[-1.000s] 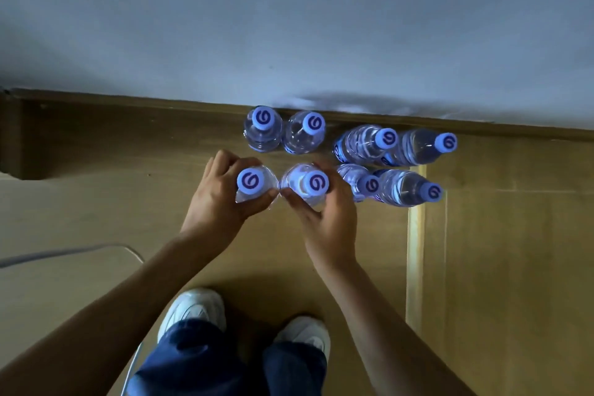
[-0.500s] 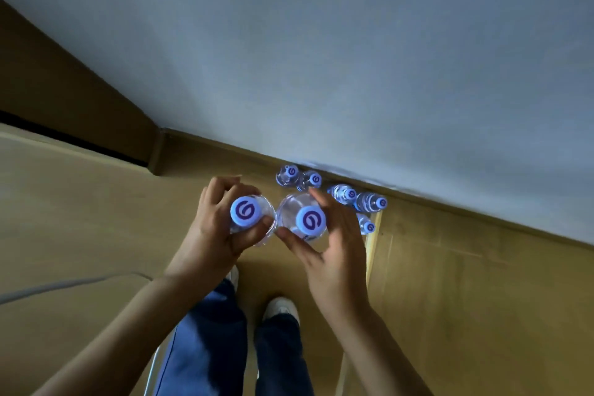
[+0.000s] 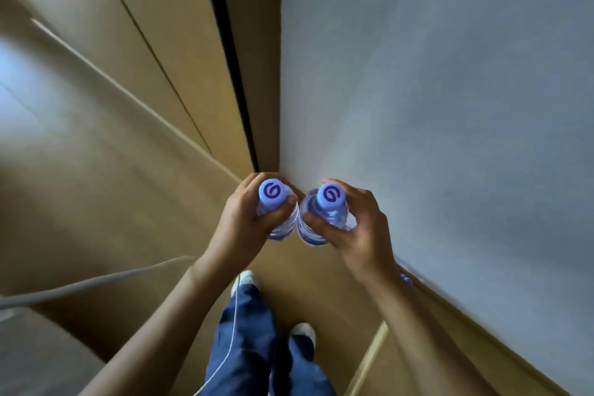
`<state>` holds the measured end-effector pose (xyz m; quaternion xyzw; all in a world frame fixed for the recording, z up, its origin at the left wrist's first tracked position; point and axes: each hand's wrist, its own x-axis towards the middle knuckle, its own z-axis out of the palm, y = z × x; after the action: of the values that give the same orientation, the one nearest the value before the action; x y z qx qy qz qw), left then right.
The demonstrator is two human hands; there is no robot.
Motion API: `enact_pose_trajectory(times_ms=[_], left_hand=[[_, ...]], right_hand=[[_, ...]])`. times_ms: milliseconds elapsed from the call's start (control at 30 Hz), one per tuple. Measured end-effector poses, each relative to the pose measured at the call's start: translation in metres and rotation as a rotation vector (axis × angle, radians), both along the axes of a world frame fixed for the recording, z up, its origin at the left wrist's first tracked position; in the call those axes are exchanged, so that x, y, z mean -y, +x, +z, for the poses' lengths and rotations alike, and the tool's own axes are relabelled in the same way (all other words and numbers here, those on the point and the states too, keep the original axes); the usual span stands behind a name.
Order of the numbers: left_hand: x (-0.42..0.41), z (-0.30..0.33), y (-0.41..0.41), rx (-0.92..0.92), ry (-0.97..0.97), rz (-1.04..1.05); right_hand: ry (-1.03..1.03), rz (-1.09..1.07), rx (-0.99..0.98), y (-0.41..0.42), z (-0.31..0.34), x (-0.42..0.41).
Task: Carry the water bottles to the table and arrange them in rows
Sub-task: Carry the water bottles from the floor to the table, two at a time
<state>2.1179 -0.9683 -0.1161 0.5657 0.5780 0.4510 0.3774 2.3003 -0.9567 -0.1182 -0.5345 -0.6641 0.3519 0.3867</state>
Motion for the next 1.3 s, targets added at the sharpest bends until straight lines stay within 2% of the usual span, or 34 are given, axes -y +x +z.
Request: enact_pose_trajectory(times_ms=[167,333,567,767,1000,1167,1300], left_hand=[[0.053,0.058,-0.069,0.059,0.019,0.268],[0.105,0.088,-0.147,0.106,0.003,0.45],[0.166,0.104,-0.259,0.15,-0.037,0.647],[0.192,0.104,-0.337,0.173,-0.032,0.816],[0.169,0.096,-0.431,0.208,-0.023,0.972],[0.112,0.085,-0.528,0.177,-0.018,1.025],[0.057,0.083,-0.61,0.153,-0.016,1.078]], right_hand=[[-0.124,0.252,-0.048,-0.075,0.055,0.016],[-0.226,0.45,-0.133,-0.163,0.084,0.035],[-0.369,0.618,-0.155,-0.298,0.089,0.067],[-0.371,0.743,-0.117,-0.399,0.088,0.071],[-0.411,0.856,-0.125,-0.515,0.083,0.037],[-0.418,0.899,-0.129,-0.62,0.075,-0.024],[-0.344,0.976,-0.067,-0.715,0.079,-0.085]])
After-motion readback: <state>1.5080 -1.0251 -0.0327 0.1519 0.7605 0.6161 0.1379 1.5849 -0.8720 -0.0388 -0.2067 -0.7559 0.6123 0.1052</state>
